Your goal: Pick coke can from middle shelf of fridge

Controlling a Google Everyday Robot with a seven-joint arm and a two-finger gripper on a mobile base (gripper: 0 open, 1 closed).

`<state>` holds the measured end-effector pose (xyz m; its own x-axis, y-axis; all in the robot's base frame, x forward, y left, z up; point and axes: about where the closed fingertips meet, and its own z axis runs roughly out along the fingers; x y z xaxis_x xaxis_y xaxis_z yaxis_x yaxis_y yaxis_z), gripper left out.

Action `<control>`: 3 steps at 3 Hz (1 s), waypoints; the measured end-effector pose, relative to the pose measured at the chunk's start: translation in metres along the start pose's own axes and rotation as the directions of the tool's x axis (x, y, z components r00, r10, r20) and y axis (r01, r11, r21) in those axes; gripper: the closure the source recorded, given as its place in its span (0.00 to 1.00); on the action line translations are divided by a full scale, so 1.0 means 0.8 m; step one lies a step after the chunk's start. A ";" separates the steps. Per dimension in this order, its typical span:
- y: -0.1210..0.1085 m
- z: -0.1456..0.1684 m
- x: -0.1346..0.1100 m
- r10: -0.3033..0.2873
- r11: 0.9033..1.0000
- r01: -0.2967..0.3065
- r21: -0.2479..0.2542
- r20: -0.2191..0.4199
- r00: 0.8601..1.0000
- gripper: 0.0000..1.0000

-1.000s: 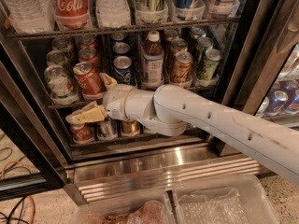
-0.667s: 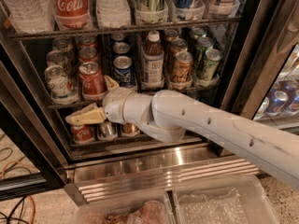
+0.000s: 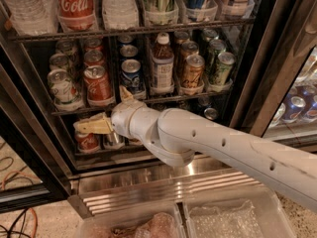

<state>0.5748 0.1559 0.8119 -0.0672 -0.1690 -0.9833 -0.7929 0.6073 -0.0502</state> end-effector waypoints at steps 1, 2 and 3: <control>0.001 0.001 0.000 0.009 1.000 -0.009 -0.009 0.009 1.000 0.00; 0.001 0.005 -0.004 0.012 1.000 -0.011 -0.023 0.027 1.000 0.00; 0.007 0.012 -0.012 0.010 0.999 -0.008 -0.043 0.049 0.999 0.00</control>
Offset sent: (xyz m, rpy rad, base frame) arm 0.0055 0.0046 0.0050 0.0518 -0.0130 0.0347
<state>0.5767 0.1684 0.8195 -0.0454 -0.1242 -0.9912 -0.8175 0.5749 -0.0346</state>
